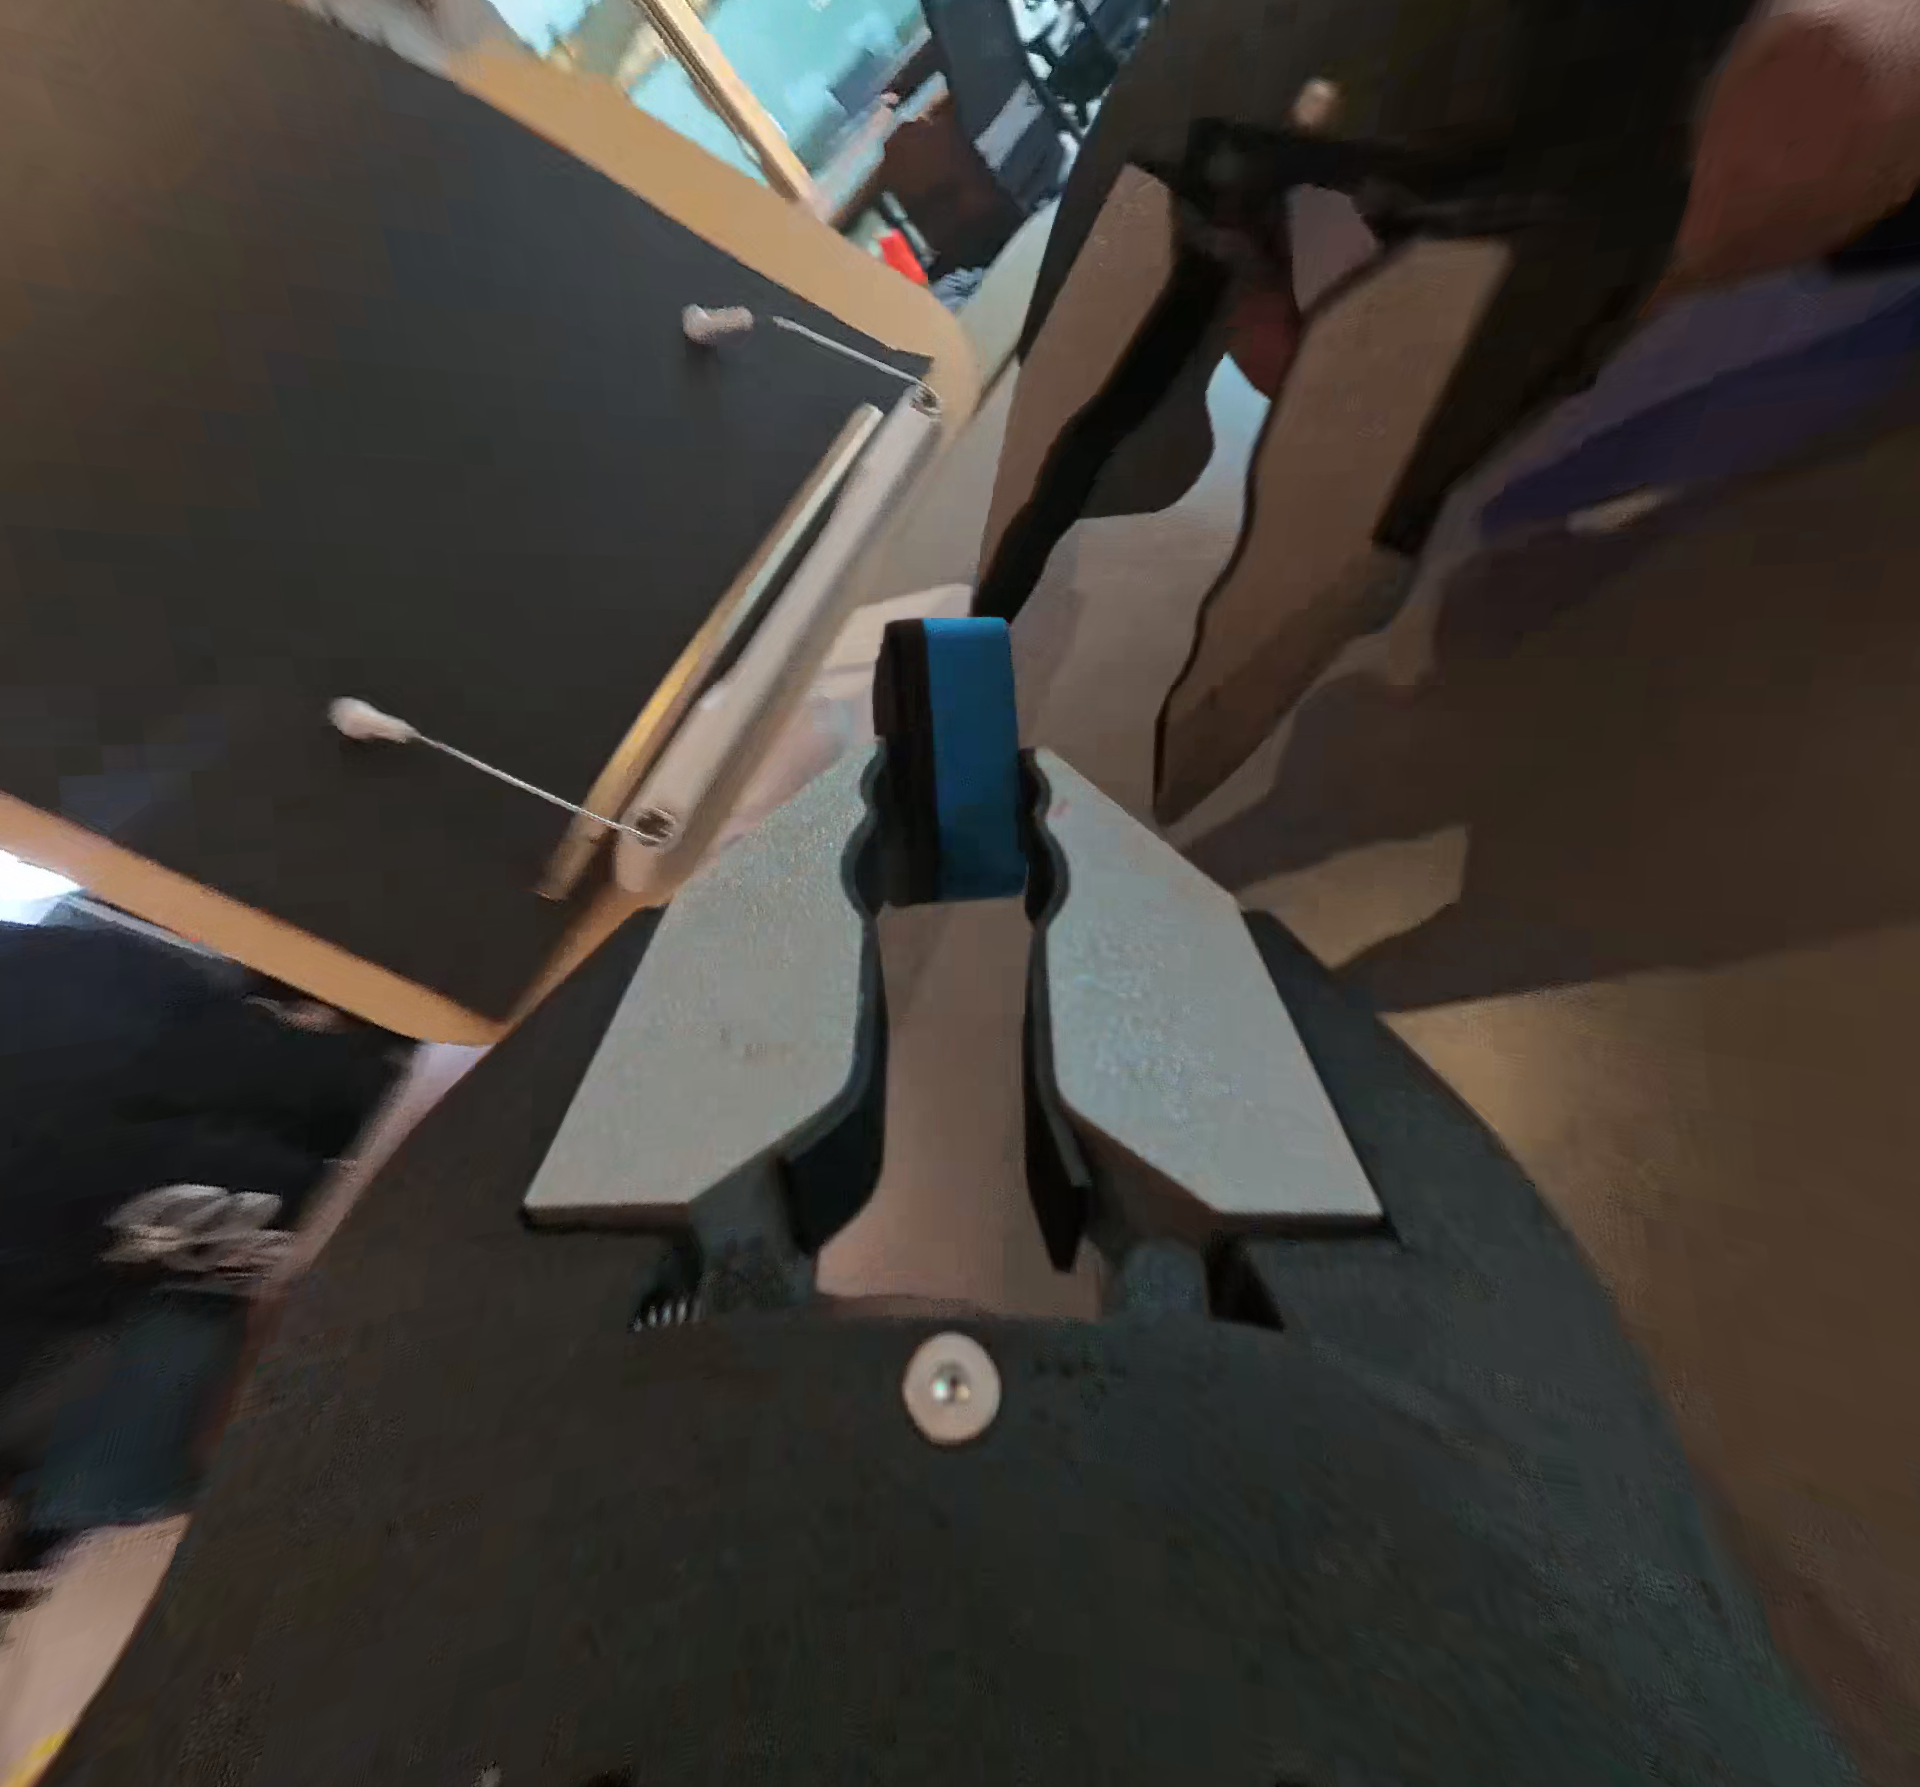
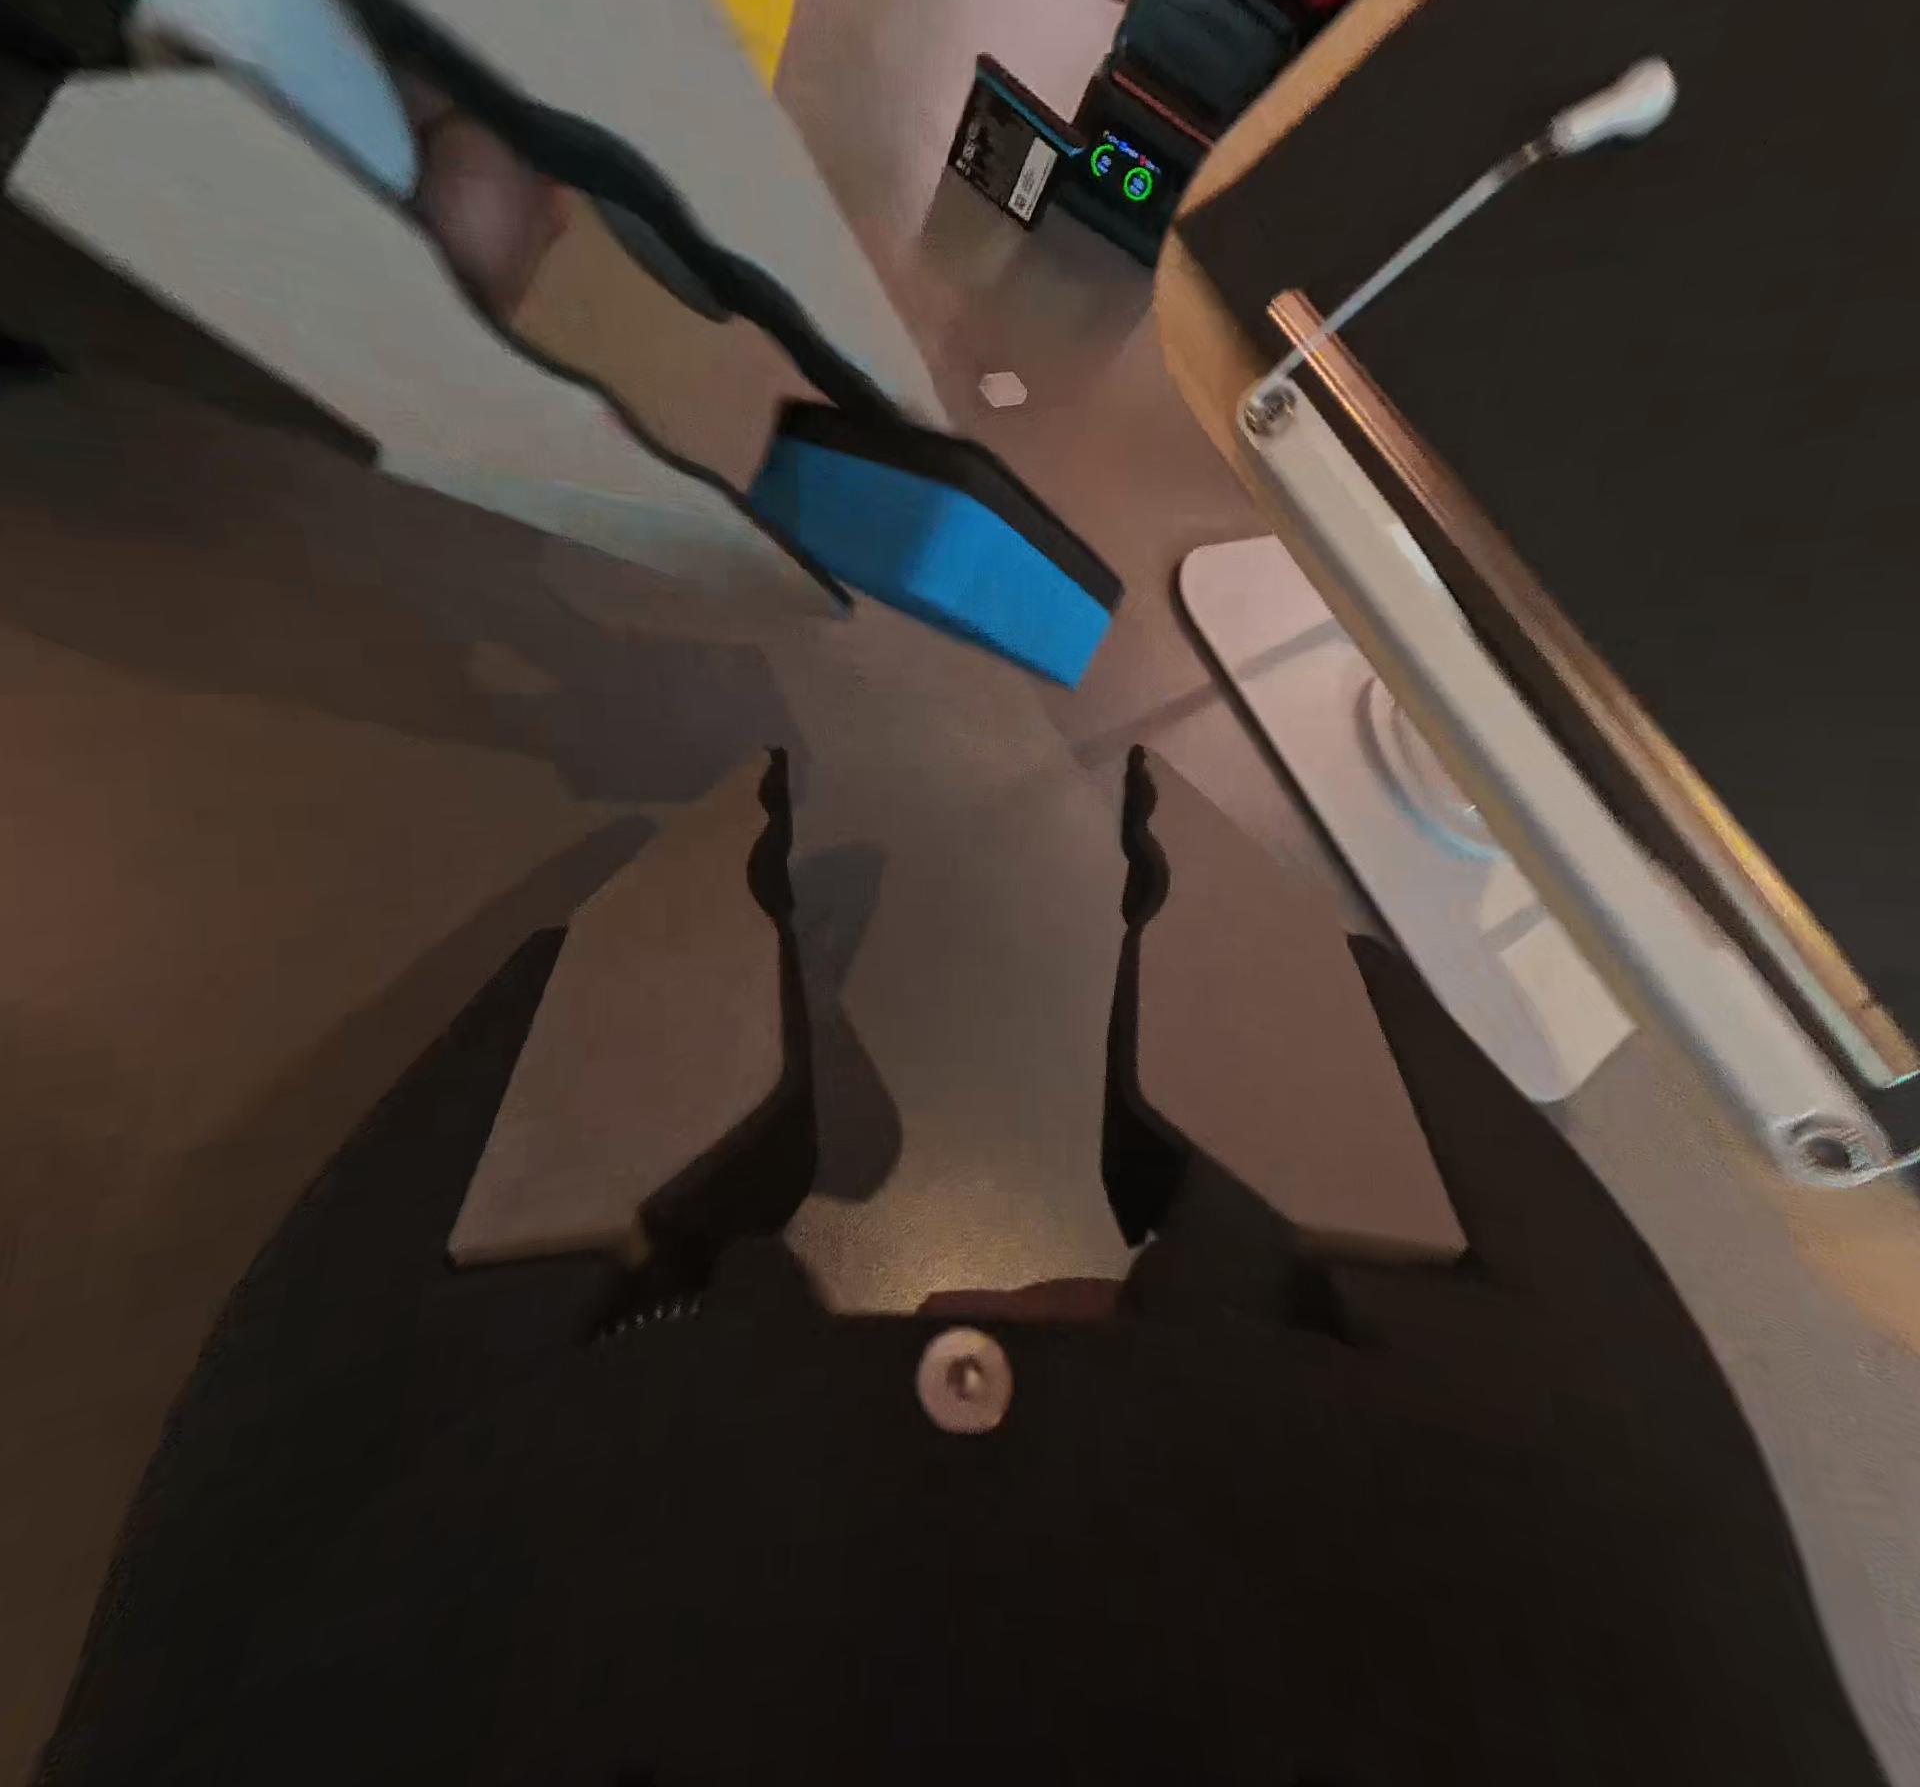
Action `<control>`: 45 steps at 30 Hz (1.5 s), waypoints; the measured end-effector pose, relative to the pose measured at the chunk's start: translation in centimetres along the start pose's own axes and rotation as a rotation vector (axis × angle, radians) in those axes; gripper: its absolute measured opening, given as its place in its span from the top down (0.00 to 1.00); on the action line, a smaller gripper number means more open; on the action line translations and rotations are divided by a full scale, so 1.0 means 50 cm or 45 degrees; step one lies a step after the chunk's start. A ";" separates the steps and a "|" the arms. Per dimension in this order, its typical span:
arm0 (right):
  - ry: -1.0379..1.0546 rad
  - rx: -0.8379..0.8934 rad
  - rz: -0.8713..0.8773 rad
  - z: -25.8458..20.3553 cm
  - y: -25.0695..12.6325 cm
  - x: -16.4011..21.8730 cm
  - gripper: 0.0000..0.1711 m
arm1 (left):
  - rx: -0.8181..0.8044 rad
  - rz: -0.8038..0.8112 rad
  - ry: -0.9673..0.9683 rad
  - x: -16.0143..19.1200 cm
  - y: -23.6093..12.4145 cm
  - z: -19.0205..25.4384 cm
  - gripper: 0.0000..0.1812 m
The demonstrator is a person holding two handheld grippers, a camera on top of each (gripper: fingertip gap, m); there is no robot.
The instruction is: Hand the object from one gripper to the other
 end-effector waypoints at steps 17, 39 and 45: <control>1.083 -0.894 0.485 0.064 -0.013 0.032 0.71 | -0.241 0.131 0.859 -0.024 0.004 0.075 0.88; 0.437 0.795 -0.049 0.125 -0.363 -0.053 0.81 | -0.140 0.171 0.103 0.002 -0.017 0.000 0.95; 0.612 0.884 -0.554 0.225 -0.432 0.072 0.77 | -0.113 0.103 0.088 0.008 -0.005 0.006 0.95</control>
Point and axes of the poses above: each gripper's, where its closed fingertips meet, y out along the fingers, x out of its underside, z = x × y across the jaws, the point moved 10 cm from there along -y, back along the fingers, and after that the axes turned 1 degree about -z, right-handed, at the moved point
